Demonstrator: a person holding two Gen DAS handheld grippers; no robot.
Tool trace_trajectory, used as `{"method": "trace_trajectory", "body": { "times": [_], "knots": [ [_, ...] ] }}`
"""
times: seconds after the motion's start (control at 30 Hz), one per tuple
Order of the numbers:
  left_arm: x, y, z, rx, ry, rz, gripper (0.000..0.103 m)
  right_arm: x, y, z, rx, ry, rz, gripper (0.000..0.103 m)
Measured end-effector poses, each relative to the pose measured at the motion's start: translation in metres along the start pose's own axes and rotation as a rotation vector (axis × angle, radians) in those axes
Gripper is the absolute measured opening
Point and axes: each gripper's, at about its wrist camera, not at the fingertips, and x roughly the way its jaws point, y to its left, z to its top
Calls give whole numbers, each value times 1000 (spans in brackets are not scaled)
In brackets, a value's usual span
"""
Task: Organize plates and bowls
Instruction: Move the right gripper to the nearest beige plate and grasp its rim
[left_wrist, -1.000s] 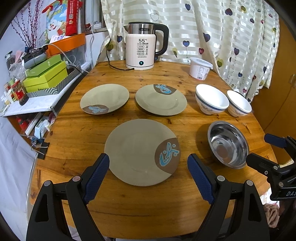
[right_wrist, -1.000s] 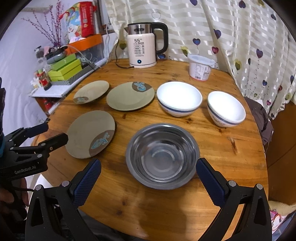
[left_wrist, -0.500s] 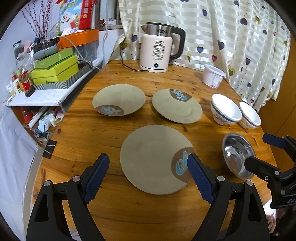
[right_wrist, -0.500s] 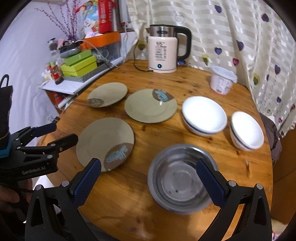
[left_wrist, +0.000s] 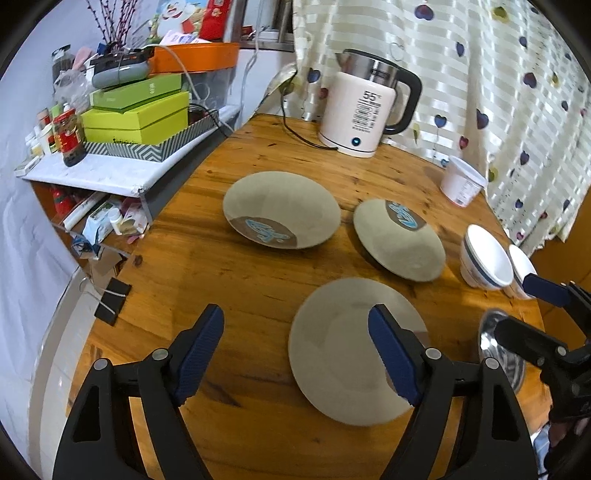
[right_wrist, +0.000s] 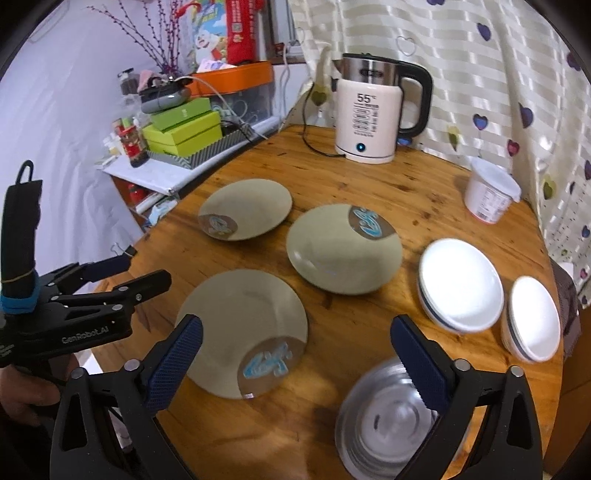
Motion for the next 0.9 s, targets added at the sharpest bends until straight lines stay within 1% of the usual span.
{"method": "trace_trajectory", "body": {
  "times": [0.07,0.1,0.13,0.17,0.3,0.5,0.57,0.6,0.63,0.73,0.83,0.9],
  "knots": [
    [3,6,5,-16,-5,-2,80,6,1,8,-4,4,5,93],
    [5,9,8,-24,-7,0,78,10,1,12,-2,7,9,92],
    [6,11,9,-27,-10,4,71,13,0,15,2,13,12,91],
    [8,14,13,-32,-10,7,69,17,0,19,6,18,18,88],
    [19,23,23,-53,-8,13,68,33,1,33,-4,34,23,86],
    [42,36,37,-79,2,15,68,61,0,56,-7,73,60,86],
    [50,40,42,-91,9,11,67,72,1,65,-14,87,64,81],
    [56,44,45,-103,15,2,60,78,1,70,-17,94,73,80],
    [59,46,48,-110,19,-1,55,83,2,74,-20,100,78,77],
    [70,54,54,-131,24,4,55,100,1,87,-16,123,99,68],
    [80,62,60,-155,28,0,55,117,0,99,-14,140,114,65],
    [88,66,63,-169,34,-1,54,132,-1,107,-12,159,131,59]
  ]
}}
